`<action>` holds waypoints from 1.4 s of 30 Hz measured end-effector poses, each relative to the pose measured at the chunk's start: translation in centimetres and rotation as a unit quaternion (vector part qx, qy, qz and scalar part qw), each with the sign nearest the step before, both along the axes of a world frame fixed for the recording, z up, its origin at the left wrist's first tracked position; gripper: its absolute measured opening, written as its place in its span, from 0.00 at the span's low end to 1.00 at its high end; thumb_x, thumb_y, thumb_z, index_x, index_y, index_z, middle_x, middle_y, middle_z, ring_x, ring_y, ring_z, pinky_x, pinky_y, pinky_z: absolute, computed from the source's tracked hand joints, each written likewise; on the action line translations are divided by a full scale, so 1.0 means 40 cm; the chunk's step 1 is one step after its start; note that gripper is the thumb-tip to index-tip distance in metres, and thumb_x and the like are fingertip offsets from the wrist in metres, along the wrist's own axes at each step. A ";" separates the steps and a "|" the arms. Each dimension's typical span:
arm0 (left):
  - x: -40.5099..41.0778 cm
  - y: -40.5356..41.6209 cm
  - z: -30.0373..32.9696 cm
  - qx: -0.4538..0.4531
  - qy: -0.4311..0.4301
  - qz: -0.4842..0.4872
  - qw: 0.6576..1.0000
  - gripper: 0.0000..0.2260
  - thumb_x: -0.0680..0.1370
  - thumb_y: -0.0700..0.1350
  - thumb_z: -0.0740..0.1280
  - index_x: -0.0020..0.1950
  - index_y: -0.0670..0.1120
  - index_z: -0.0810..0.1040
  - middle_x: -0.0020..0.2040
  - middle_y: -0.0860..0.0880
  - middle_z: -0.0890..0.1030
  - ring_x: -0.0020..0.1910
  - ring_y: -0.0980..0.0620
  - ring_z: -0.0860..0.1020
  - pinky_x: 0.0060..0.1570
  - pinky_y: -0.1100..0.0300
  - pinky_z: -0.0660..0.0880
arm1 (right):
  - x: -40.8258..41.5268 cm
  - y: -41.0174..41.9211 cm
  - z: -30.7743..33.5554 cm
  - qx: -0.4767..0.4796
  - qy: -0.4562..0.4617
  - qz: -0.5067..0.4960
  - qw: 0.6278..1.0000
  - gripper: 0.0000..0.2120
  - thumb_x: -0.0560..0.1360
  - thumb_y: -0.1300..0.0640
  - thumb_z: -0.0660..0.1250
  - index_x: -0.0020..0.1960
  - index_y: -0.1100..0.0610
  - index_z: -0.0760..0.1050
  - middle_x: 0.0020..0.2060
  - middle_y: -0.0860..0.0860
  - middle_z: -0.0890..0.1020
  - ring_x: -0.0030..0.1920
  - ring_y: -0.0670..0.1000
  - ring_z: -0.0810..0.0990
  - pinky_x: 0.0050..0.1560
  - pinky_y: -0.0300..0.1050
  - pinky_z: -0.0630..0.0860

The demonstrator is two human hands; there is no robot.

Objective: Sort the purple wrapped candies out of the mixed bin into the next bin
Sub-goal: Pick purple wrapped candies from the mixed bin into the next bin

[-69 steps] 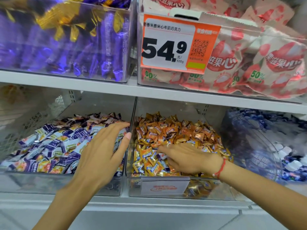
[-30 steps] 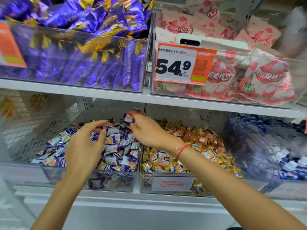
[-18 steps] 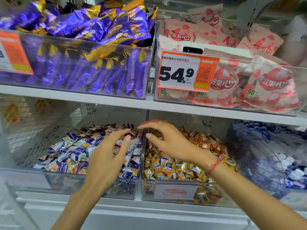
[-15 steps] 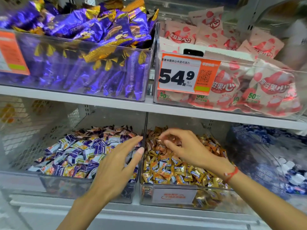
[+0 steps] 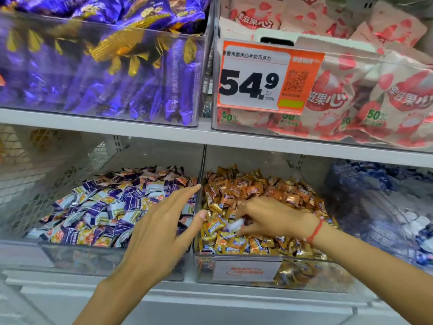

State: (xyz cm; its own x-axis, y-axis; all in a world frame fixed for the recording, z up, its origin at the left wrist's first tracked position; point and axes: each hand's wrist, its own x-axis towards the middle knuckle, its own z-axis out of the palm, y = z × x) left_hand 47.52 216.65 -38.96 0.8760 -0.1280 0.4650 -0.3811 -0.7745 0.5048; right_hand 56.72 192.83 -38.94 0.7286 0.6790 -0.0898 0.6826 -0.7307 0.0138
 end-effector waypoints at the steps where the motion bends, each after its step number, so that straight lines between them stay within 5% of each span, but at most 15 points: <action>1: 0.002 -0.001 -0.001 0.003 -0.034 0.006 0.999 0.23 0.78 0.64 0.54 0.71 0.60 0.68 0.66 0.65 0.69 0.60 0.64 0.70 0.58 0.62 0.68 | -0.006 -0.022 0.007 0.049 0.044 -0.030 0.997 0.15 0.75 0.42 0.66 0.45 0.54 0.79 0.37 0.54 0.80 0.35 0.54 0.75 0.33 0.46 0.65; 4: 0.005 -0.019 0.008 -0.012 -0.100 -0.002 0.995 0.20 0.78 0.60 0.57 0.67 0.57 0.73 0.65 0.63 0.70 0.65 0.63 0.67 0.63 0.64 0.61 | -0.051 -0.055 0.060 0.238 0.174 -0.127 0.947 0.06 0.76 0.47 0.67 0.52 0.43 0.78 0.36 0.54 0.83 0.30 0.57 0.75 0.31 0.44 0.68; 7: 0.009 -0.053 0.022 -0.039 -0.107 -0.043 0.993 0.19 0.78 0.59 0.59 0.67 0.57 0.74 0.65 0.61 0.74 0.65 0.60 0.70 0.65 0.63 0.63 | -0.101 -0.025 0.123 0.389 0.301 -0.149 0.858 0.12 0.76 0.55 0.68 0.59 0.50 0.77 0.42 0.45 0.85 0.33 0.44 0.79 0.32 0.34 0.73; 11: 0.011 -0.094 0.024 -0.107 -0.080 -0.088 0.987 0.19 0.77 0.60 0.60 0.68 0.62 0.70 0.61 0.68 0.73 0.63 0.67 0.70 0.62 0.67 0.66 | -0.142 0.033 0.161 0.478 0.370 -0.115 0.788 0.11 0.72 0.53 0.69 0.51 0.57 0.75 0.44 0.51 0.85 0.34 0.46 0.80 0.31 0.34 0.71; 14: 0.006 -0.096 0.042 -0.193 -0.058 -0.084 0.976 0.12 0.74 0.62 0.64 0.57 0.65 0.75 0.52 0.66 0.78 0.56 0.64 0.75 0.54 0.71 0.70 | -0.146 0.035 0.168 0.509 0.391 -0.122 0.757 0.12 0.73 0.49 0.67 0.48 0.56 0.80 0.45 0.52 0.85 0.34 0.46 0.78 0.29 0.32 0.70; 16: 0.002 -0.097 0.060 -0.233 -0.053 -0.094 0.966 0.07 0.74 0.60 0.68 0.50 0.62 0.76 0.48 0.64 0.80 0.52 0.63 0.78 0.50 0.74 0.69 | -0.122 0.017 0.146 0.494 0.379 -0.152 0.768 0.14 0.75 0.47 0.64 0.50 0.55 0.81 0.45 0.50 0.85 0.36 0.45 0.79 0.31 0.32 0.72; 20: -0.004 -0.097 0.075 -0.291 -0.029 -0.090 0.952 0.07 0.71 0.56 0.67 0.46 0.56 0.75 0.46 0.63 0.81 0.49 0.62 0.79 0.49 0.74 0.70 | -0.067 -0.018 0.046 0.170 0.154 -0.099 0.968 0.08 0.76 0.52 0.69 0.52 0.53 0.82 0.46 0.41 0.83 0.43 0.39 0.80 0.42 0.34 0.72; 23: -0.002 -0.085 0.071 -0.312 -0.024 -0.065 0.947 0.07 0.71 0.56 0.67 0.45 0.56 0.73 0.46 0.64 0.81 0.47 0.62 0.79 0.47 0.74 0.71 | -0.062 -0.012 0.007 -0.052 0.044 -0.085 0.994 0.17 0.73 0.44 0.70 0.58 0.51 0.78 0.52 0.47 0.80 0.51 0.50 0.78 0.44 0.42 0.65; 26: -0.003 -0.070 0.066 -0.316 -0.025 -0.044 0.948 0.08 0.71 0.56 0.67 0.46 0.56 0.73 0.45 0.63 0.81 0.46 0.62 0.79 0.45 0.73 0.72 | -0.055 0.003 0.005 -0.136 -0.006 -0.070 0.988 0.24 0.72 0.40 0.69 0.61 0.55 0.75 0.55 0.51 0.77 0.53 0.55 0.77 0.45 0.47 0.65; 30: 0.000 -0.056 0.059 -0.297 -0.025 -0.042 0.954 0.07 0.72 0.56 0.67 0.49 0.60 0.74 0.48 0.66 0.80 0.49 0.64 0.79 0.48 0.69 0.74 | -0.042 -0.002 -0.003 -0.076 0.037 -0.079 0.993 0.16 0.73 0.42 0.69 0.55 0.51 0.79 0.46 0.47 0.77 0.45 0.50 0.74 0.42 0.43 0.63; 34: 0.003 -0.050 0.052 -0.256 -0.031 -0.052 0.965 0.09 0.75 0.57 0.68 0.54 0.65 0.75 0.48 0.64 0.80 0.50 0.61 0.79 0.50 0.67 0.74 | -0.033 -0.023 -0.009 -0.021 0.120 -0.109 0.986 0.13 0.77 0.46 0.65 0.56 0.53 0.77 0.51 0.49 0.77 0.49 0.50 0.75 0.43 0.45 0.69; 36: 0.004 -0.048 0.051 -0.255 -0.029 -0.044 0.966 0.08 0.74 0.57 0.68 0.53 0.65 0.75 0.48 0.64 0.80 0.50 0.60 0.79 0.50 0.68 0.74 | -0.036 -0.035 0.022 0.068 0.222 -0.145 0.962 0.11 0.80 0.49 0.62 0.53 0.56 0.74 0.49 0.53 0.76 0.45 0.49 0.74 0.42 0.43 0.70; 40: 0.007 -0.051 0.049 -0.239 -0.022 -0.049 0.970 0.07 0.75 0.61 0.67 0.52 0.63 0.77 0.52 0.65 0.80 0.55 0.62 0.77 0.54 0.72 0.71 | -0.059 -0.043 0.113 0.333 0.397 -0.193 0.833 0.12 0.83 0.54 0.54 0.50 0.59 0.72 0.41 0.52 0.78 0.32 0.47 0.73 0.30 0.37 0.66; 42: 0.008 -0.063 0.047 -0.224 -0.013 -0.086 0.971 0.11 0.75 0.60 0.66 0.55 0.59 0.78 0.61 0.67 0.76 0.63 0.66 0.73 0.60 0.73 0.67 | -0.083 -0.020 0.155 0.346 0.372 -0.127 0.852 0.13 0.82 0.52 0.56 0.53 0.60 0.74 0.42 0.48 0.80 0.35 0.47 0.76 0.32 0.35 0.70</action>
State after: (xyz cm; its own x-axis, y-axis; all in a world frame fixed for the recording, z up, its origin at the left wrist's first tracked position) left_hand 47.83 214.11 -37.07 0.8466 -0.0513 0.5298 -0.5029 -0.4031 0.7646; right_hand 53.38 192.04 -32.74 0.7767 0.5854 -0.2326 0.1333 -0.5137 -0.8476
